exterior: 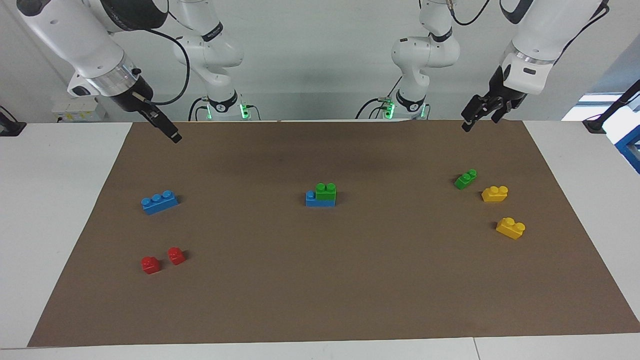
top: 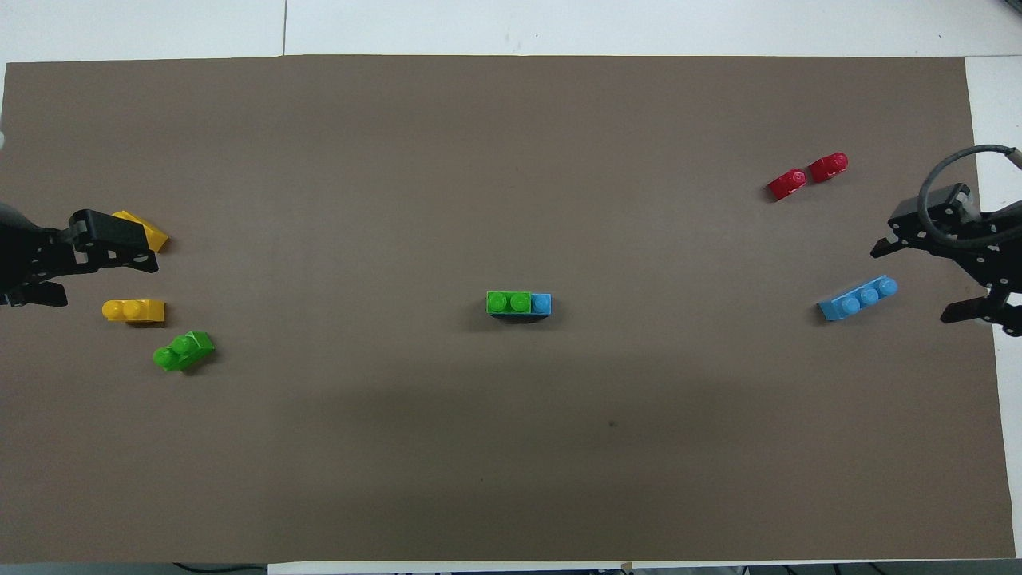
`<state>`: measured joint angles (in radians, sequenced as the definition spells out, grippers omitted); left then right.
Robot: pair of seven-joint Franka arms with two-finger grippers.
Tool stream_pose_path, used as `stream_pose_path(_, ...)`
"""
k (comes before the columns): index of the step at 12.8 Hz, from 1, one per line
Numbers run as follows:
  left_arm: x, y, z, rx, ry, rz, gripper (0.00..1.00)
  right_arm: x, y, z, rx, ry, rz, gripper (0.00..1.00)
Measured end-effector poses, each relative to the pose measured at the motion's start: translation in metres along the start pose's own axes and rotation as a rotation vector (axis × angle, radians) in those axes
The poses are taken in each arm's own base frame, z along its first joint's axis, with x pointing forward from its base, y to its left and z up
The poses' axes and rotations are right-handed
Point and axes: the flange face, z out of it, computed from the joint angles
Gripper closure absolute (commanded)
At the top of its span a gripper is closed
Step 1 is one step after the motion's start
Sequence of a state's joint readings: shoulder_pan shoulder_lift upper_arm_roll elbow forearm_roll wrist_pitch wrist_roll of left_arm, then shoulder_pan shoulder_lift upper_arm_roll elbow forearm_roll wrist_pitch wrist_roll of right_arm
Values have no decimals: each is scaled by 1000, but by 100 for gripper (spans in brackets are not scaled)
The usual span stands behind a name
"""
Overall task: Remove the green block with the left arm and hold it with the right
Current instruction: 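Move both grippers inward toward the green-and-blue brick pair, then bring the left gripper to the green brick while the right gripper nears the blue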
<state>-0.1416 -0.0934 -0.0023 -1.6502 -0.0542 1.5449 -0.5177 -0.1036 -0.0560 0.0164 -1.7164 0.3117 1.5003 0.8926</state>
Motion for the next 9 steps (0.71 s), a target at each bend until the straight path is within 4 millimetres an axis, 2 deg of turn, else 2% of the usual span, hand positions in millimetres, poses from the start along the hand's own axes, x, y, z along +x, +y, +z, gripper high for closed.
stream_pose_path(3,-23,39,5,-5,2,-221,0,15,6,29,50,-175,202,0)
stream_pose_path(6,-46,71,20,-29,11,-441,0,17,1,69,63,-327,277,0)
stream_pose_path(9,-74,87,40,-41,14,-585,0,17,-9,107,79,-405,325,0)
